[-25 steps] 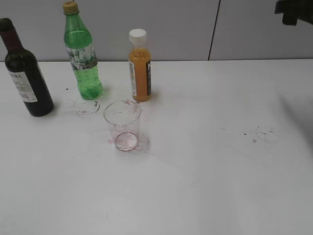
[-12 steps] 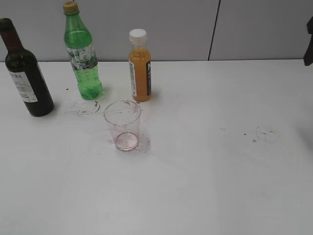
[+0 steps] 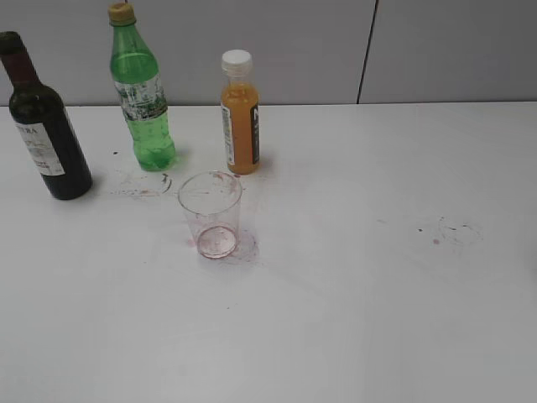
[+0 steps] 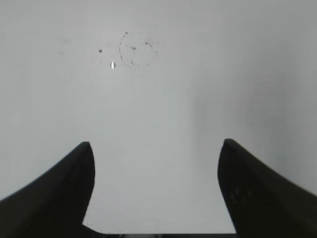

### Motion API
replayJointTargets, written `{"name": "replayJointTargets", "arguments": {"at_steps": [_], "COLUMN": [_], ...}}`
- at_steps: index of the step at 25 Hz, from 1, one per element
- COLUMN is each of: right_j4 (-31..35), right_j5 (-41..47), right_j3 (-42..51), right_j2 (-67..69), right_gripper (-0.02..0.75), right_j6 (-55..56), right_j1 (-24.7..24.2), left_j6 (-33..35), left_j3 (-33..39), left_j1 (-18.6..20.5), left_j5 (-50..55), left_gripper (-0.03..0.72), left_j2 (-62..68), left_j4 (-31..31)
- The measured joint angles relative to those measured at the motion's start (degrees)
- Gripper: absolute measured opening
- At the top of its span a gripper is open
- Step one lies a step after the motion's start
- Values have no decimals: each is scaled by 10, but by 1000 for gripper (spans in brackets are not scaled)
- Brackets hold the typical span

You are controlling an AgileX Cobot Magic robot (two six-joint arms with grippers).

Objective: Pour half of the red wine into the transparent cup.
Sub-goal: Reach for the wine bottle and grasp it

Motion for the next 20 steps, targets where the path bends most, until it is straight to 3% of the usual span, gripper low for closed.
{"name": "replayJointTargets", "arguments": {"at_steps": [20], "right_j4": [-2], "right_j5": [-40], "right_j3": [395], "right_j2": [-448], "right_gripper": [581], "right_j6": [-4], "right_j1": [0], "left_j6": [0], "left_j3": [0], "left_j1": [0], "left_j5": [0], "left_gripper": [232], "left_j2": [0], "left_j4": [0]}}
